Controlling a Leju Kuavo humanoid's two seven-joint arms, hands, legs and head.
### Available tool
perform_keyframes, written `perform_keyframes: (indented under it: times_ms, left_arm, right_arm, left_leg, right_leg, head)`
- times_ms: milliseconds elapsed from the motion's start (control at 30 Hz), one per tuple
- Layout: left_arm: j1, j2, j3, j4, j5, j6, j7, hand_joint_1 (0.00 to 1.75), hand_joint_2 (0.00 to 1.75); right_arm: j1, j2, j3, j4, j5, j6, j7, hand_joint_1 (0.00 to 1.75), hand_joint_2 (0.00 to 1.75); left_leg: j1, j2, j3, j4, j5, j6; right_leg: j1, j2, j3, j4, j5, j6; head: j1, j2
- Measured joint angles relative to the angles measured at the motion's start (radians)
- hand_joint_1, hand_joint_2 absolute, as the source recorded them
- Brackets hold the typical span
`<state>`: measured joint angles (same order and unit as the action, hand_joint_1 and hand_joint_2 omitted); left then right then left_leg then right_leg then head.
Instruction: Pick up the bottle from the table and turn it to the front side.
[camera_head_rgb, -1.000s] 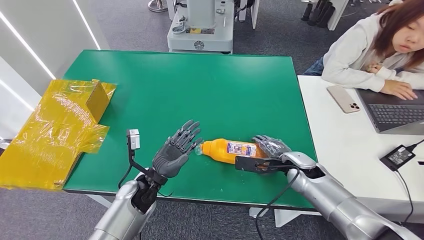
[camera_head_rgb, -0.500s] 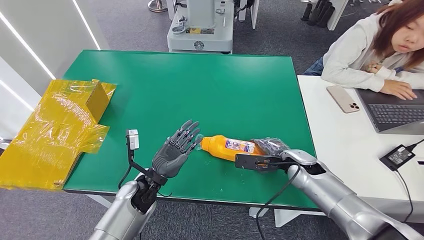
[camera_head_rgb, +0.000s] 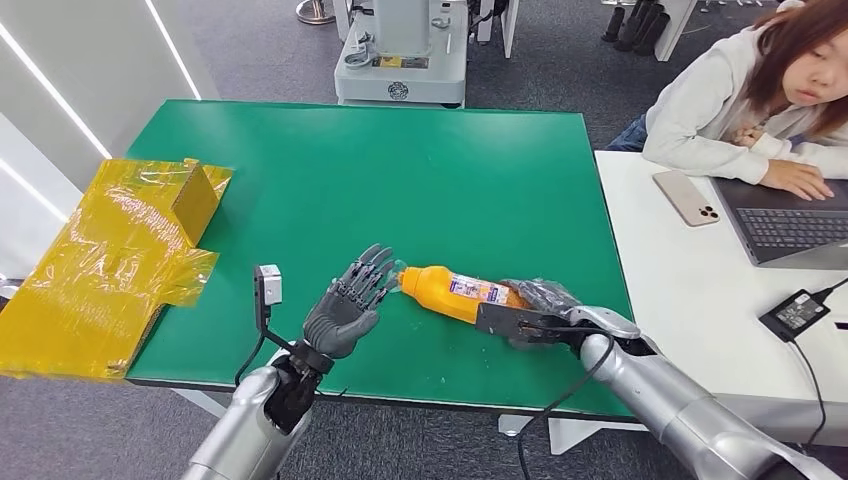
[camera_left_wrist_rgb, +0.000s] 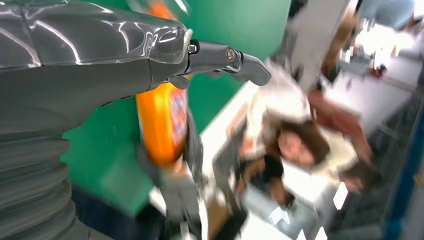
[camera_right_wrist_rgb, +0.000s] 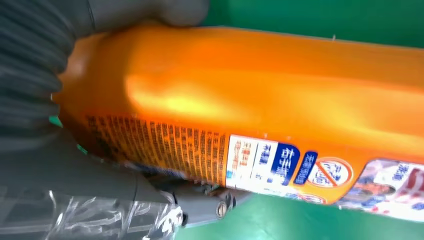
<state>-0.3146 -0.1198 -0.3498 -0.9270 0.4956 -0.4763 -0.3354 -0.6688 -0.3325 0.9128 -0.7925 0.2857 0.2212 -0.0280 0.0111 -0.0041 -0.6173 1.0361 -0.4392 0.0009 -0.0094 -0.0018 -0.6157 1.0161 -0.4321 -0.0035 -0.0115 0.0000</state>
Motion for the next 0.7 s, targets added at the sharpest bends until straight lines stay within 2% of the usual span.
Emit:
perform_keyframes:
  times_ms: [133, 200, 333, 400, 467, 533, 567, 633, 700]
  left_arm:
    - [0.023, 0.007, 0.005, -0.042, -0.182, 0.250, -0.083, 0.00, 1.75]
    - [0.037, 0.009, 0.014, -0.073, -0.298, 0.423, -0.119, 0.00, 1.75]
    - [0.059, 0.010, 0.047, -0.146, -0.552, 0.807, -0.202, 0.00, 1.75]
    - [0.072, 0.009, 0.064, -0.186, -0.640, 0.949, -0.247, 0.00, 1.75]
    - [0.092, 0.009, 0.082, -0.228, -0.673, 1.038, -0.286, 0.00, 1.75]
    - [0.119, 0.008, 0.099, -0.272, -0.650, 1.058, -0.298, 0.00, 1.75]
    - [0.133, 0.008, 0.106, -0.294, -0.619, 1.036, -0.288, 0.00, 1.75]
    - [0.159, 0.008, 0.114, -0.330, -0.539, 0.931, -0.236, 0.00, 1.75]
    - [0.174, 0.008, 0.116, -0.354, -0.455, 0.761, -0.163, 0.00, 1.75]
  right_arm:
    - [0.145, 0.020, -0.135, -0.104, -0.312, -0.056, -0.118, 1.75, 1.75]
    - [0.249, 0.047, -0.206, -0.200, -0.404, -0.128, -0.163, 1.75, 1.75]
    - [0.455, 0.115, -0.291, -0.383, -0.436, -0.234, -0.205, 1.75, 1.75]
    - [0.524, 0.143, -0.305, -0.444, -0.430, -0.248, -0.204, 1.75, 1.75]
    - [0.574, 0.168, -0.319, -0.491, -0.421, -0.246, -0.193, 1.75, 1.75]
    - [0.609, 0.188, -0.334, -0.523, -0.408, -0.230, -0.181, 1.75, 1.75]
    - [0.620, 0.195, -0.342, -0.532, -0.400, -0.219, -0.178, 1.75, 1.75]
    - [0.630, 0.207, -0.356, -0.540, -0.383, -0.195, -0.175, 1.75, 1.75]
    - [0.622, 0.216, -0.370, -0.536, -0.361, -0.174, -0.177, 1.75, 1.75]
  left_leg:
    - [0.000, -0.002, -0.002, -0.001, 0.000, 0.000]
    - [0.000, -0.003, -0.002, -0.001, -0.001, 0.000]
    - [0.001, -0.006, -0.002, -0.002, -0.003, -0.002]
    - [0.001, -0.005, -0.002, -0.002, -0.004, -0.003]
    - [0.001, -0.005, -0.002, -0.002, -0.005, -0.003]
    - [0.001, -0.004, -0.002, -0.002, -0.005, -0.003]
    - [0.001, -0.004, -0.002, -0.002, -0.006, -0.003]
    - [0.001, -0.004, -0.002, -0.002, -0.006, -0.003]
    - [0.000, -0.004, -0.002, -0.002, -0.006, -0.003]
  right_leg:
    - [0.000, -0.002, -0.001, 0.000, -0.001, 0.000]
    - [0.001, -0.003, -0.001, 0.000, -0.002, -0.001]
    - [0.001, -0.005, -0.001, 0.001, -0.006, -0.002]
    - [0.001, -0.005, -0.001, 0.001, -0.007, -0.002]
    - [0.001, -0.004, -0.001, 0.001, -0.007, -0.002]
    - [0.001, -0.004, -0.001, 0.000, -0.008, -0.002]
    - [0.001, -0.004, -0.001, 0.000, -0.008, -0.002]
    - [0.001, -0.004, -0.001, 0.000, -0.008, -0.002]
    - [0.001, -0.004, -0.001, 0.000, -0.008, -0.002]
  head:
    - [0.000, 0.000]
    - [0.000, 0.000]
    - [0.000, 0.000]
    - [0.000, 0.000]
    - [0.000, 0.000]
    - [0.000, 0.000]
    - [0.000, 0.000]
    - [0.000, 0.000]
    - [0.000, 0.000]
